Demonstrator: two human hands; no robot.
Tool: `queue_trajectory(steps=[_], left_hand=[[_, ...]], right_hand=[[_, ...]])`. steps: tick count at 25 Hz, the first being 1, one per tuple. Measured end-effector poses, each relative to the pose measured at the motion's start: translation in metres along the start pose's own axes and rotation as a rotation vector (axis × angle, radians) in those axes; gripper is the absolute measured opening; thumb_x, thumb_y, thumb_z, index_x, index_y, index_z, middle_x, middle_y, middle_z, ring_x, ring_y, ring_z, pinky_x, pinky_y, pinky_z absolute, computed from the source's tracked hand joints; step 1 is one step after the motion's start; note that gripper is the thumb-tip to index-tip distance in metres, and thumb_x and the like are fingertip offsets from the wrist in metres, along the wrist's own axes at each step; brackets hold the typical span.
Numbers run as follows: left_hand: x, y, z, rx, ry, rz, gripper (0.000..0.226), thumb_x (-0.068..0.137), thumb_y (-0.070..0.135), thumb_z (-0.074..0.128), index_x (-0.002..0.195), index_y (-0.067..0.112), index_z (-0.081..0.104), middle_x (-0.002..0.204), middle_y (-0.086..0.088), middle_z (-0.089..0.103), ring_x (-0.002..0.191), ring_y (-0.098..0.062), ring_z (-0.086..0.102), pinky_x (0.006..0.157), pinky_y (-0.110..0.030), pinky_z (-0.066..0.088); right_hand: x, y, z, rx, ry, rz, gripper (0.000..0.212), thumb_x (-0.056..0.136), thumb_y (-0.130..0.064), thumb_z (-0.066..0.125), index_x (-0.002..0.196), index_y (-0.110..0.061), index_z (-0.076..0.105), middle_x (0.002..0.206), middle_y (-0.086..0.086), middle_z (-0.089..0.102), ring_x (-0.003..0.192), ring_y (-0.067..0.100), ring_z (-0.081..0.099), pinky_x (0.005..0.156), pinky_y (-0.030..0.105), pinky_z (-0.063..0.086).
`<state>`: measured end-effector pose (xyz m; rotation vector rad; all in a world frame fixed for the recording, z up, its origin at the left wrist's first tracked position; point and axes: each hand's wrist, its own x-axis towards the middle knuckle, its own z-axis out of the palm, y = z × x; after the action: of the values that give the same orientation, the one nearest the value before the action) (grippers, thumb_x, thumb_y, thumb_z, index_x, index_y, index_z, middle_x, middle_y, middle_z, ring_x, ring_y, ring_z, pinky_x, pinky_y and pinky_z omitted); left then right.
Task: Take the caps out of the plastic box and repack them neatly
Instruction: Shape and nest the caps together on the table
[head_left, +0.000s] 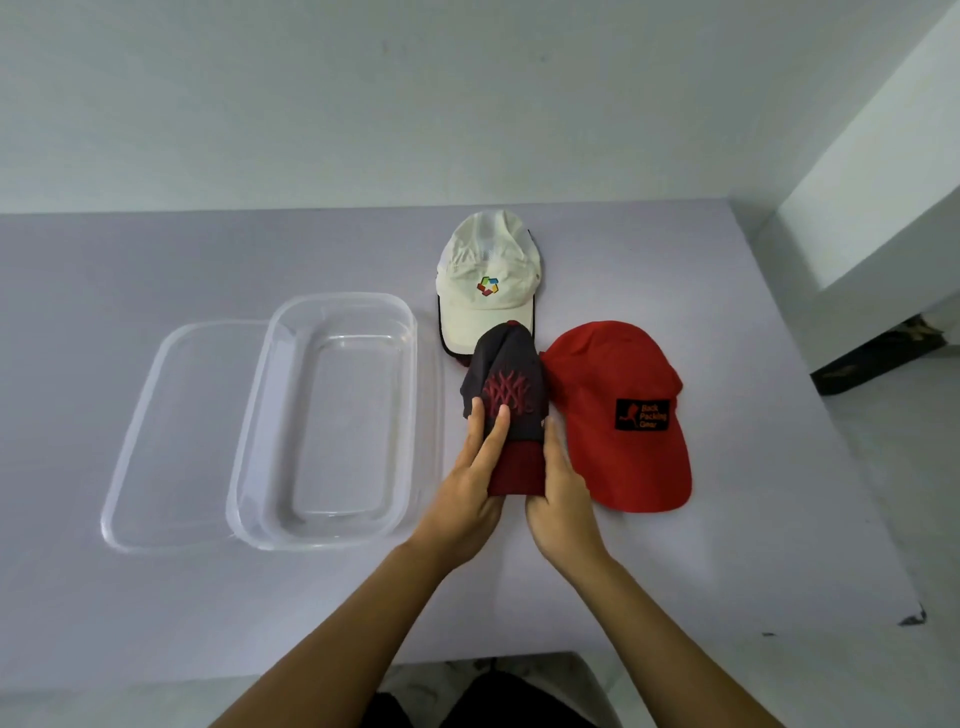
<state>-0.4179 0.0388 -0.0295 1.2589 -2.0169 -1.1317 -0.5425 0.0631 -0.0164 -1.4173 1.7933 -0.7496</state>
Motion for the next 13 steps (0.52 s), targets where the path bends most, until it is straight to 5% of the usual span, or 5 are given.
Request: queue_trajectory(steps=[2,7,11,13], left_hand=[[0.0,0.008,-0.005,-0.053,-0.031,-0.016,0.073,0.096,0.005,0.041,0.142,0.04,-0.005,0.155,0.01,-0.016,0.145,-0.012,0.002,0.112,-0.007,0.014],[0.0,0.003,-0.021,0.116,-0.027,0.001,0.075,0.093,0.002,0.044,0.144,0.032,-0.003,0.156,0.007,-0.011,0.148,-0.02,0.002,0.118,-0.037,0.022],[-0.004,0.014,-0.013,0.165,0.012,0.006,0.074,0.097,0.004,0.042,0.142,0.032,-0.008,0.153,0.012,-0.014,0.145,-0.016,-0.015,0.118,-0.026,0.004],[-0.002,0.014,-0.017,0.157,0.034,0.006,0.075,0.094,0.004,0.046,0.145,0.032,-0.001,0.156,0.007,-0.011,0.146,-0.017,-0.009,0.115,-0.019,0.007]], right_hand=[[-0.001,-0.004,-0.003,0.055,-0.02,0.022,0.07,0.094,-0.008,0.047,0.15,-0.023,0.008,0.137,0.01,0.053,0.117,0.023,0.057,0.099,0.026,0.044],[0.001,0.011,-0.025,-0.158,0.015,-0.084,0.073,0.089,-0.001,0.054,0.149,-0.014,0.014,0.154,0.011,0.025,0.141,0.024,0.028,0.112,0.034,0.033],[0.004,0.021,-0.03,-0.137,0.122,-0.194,0.075,0.085,0.002,0.059,0.147,-0.019,0.022,0.151,0.012,0.033,0.139,0.026,0.032,0.111,0.04,0.036],[0.001,0.022,-0.028,-0.09,0.105,-0.187,0.078,0.087,0.004,0.055,0.146,-0.025,0.014,0.153,0.009,0.03,0.14,0.022,0.031,0.111,0.034,0.035]])
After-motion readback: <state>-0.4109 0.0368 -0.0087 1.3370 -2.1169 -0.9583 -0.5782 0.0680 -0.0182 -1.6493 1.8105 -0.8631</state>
